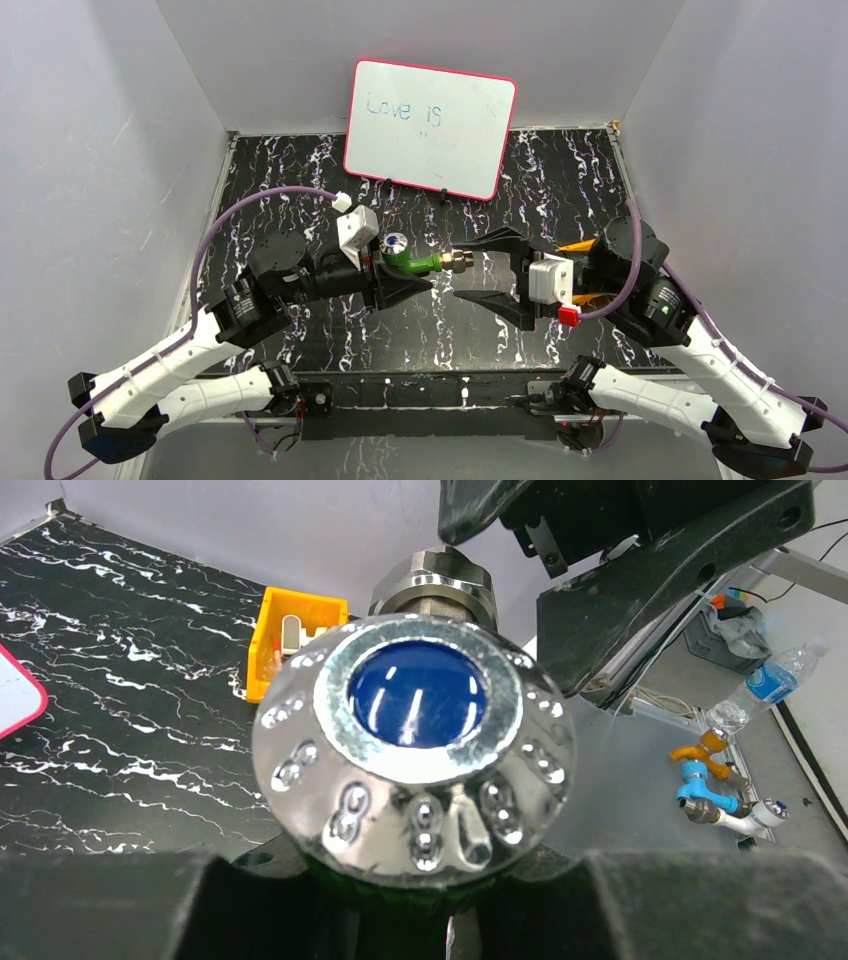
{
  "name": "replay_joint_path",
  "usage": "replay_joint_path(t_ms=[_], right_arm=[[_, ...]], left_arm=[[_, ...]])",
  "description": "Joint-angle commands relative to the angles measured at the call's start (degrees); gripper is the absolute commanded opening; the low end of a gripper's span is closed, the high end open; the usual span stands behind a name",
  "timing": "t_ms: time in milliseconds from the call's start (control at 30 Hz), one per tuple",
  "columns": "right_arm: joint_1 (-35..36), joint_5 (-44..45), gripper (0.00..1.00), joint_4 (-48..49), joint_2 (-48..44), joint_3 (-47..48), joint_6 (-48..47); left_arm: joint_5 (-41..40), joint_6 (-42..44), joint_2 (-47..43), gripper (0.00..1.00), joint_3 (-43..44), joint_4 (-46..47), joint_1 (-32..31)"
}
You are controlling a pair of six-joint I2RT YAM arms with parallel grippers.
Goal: Install the water faucets
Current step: Screw the water faucet onto the adaptor.
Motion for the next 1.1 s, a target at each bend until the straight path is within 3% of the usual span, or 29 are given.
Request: replay_joint_path(t_ms=[0, 400, 1067], right_arm=[[0.3, -1.6, 0.73, -1.6, 0.3, 2.2, -1.2], [0.4, -0.4, 0.68, -0.8, 0.6, 0.8, -1.3], [0.4, 1.8, 0.73, 0.5, 0.8, -0.5, -3.3]], left_arm=[[1.0, -0.7, -1.1, 0.00, 3.3, 5.7, -0.2], [1.1, -0.8, -1.6, 0.00, 3.3, 5.4, -0.2], [1.6, -1.4, -2.3, 0.00, 3.1, 5.4, -0.2]])
